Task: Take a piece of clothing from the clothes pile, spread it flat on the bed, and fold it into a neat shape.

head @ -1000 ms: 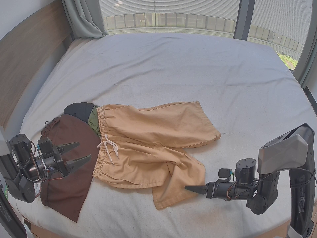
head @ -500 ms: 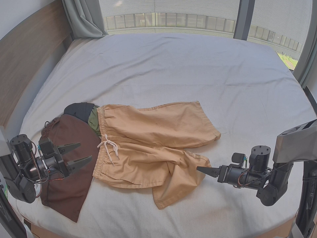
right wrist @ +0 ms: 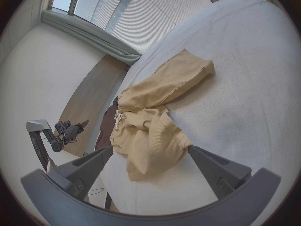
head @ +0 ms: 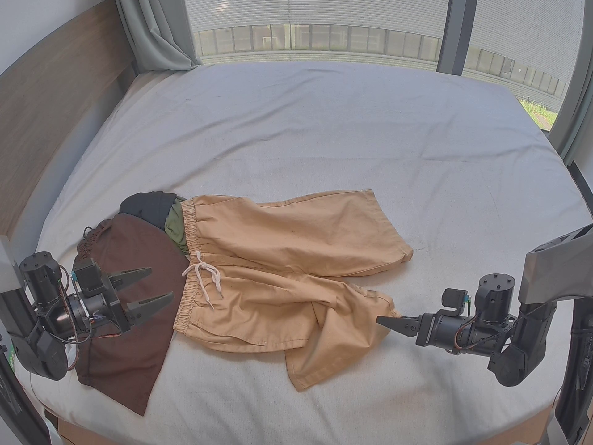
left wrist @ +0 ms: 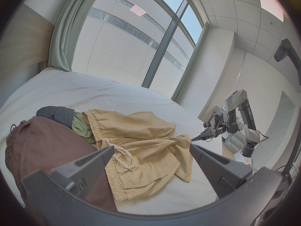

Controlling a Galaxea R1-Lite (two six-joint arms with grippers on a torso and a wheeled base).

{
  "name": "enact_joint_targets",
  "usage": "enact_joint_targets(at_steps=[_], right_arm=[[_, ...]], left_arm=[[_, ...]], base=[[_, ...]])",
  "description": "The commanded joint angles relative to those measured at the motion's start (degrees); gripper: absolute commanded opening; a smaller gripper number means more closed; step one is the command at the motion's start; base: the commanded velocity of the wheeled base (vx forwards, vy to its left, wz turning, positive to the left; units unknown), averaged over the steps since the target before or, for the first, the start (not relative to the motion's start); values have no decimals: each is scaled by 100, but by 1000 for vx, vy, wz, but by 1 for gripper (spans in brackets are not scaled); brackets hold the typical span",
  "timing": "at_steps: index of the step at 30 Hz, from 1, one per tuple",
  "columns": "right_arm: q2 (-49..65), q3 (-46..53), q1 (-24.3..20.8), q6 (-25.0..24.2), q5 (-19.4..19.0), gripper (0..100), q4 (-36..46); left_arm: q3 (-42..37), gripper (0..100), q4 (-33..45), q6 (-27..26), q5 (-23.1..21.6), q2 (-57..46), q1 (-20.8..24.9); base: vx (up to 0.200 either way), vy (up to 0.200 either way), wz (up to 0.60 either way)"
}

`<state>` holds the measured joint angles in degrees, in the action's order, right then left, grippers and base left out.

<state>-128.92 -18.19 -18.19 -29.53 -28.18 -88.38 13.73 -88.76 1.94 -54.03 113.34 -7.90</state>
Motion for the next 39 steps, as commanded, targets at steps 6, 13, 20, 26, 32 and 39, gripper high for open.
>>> enact_joint_targets(at_steps=[6,13,20,26,32,39], right_arm=[[-107,175,369,263,-3,100,-4],[-389,246,439,632,-56,100,-4],[-819,184,421,650,-196,100,-4],[-1153,-97,386,588,-196,100,-4],[-1259,-282,360,456,-196,100,-4],[-1197,-414,237,-88,-196,100,-12]], left_arm=[[-10,100,-1,0,-2,22,17],[-10,100,-10,0,-2,13,25],[-10,100,-1,0,-2,13,25],[-10,100,-10,0,-2,4,17],[-2,100,-10,0,-2,-4,17],[-2,100,-10,0,-2,-13,17]], base=[[0,0,0],[0,0,0],[0,0,0],[0,0,0],[0,0,0],[0,0,0]])
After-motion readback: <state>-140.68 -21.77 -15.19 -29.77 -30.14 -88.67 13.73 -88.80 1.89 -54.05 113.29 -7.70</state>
